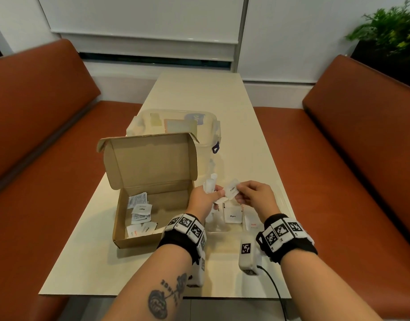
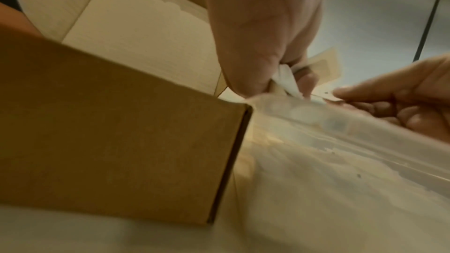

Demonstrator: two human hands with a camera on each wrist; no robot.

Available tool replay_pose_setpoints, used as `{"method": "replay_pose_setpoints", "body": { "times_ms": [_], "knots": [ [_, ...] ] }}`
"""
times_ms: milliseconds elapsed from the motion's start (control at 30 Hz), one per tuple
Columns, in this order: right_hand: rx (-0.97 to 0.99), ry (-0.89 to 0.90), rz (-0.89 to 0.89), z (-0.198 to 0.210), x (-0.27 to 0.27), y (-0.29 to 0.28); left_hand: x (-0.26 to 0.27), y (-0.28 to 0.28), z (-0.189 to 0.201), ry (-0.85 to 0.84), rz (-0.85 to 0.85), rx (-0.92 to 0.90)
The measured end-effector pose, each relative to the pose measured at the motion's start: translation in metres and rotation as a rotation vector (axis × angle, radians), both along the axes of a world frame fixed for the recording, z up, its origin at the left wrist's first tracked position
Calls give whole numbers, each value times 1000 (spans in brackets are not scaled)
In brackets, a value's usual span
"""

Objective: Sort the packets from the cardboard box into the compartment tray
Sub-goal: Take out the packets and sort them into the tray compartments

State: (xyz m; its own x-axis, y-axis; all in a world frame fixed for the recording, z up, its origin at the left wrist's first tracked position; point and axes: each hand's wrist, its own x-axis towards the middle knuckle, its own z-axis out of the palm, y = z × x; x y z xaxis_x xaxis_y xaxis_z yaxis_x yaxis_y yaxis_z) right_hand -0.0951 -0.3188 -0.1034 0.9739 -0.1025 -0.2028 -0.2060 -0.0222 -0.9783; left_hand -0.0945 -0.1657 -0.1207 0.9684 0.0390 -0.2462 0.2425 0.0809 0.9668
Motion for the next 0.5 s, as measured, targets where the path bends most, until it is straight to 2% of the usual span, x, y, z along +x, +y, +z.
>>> {"method": "replay_pose_setpoints", "body": {
  "times_ms": [67,133,200,300,500],
  "knots": [
    [-51,16,53,0,-1,-3,2,1,-1,-13,37,23],
    [-220,26,110,0,-2,-6,4,2,-1,-23,32,60],
    [-422,-20,143,2,0,-7,4,1,-2,-29,-5,93],
    [-534,-106,196,6,2,-5,4,0,-3,-31,-65,144],
    [-726,14,281,-1,2,-4,7,-1,-2,0,105,20]
  ]
}}
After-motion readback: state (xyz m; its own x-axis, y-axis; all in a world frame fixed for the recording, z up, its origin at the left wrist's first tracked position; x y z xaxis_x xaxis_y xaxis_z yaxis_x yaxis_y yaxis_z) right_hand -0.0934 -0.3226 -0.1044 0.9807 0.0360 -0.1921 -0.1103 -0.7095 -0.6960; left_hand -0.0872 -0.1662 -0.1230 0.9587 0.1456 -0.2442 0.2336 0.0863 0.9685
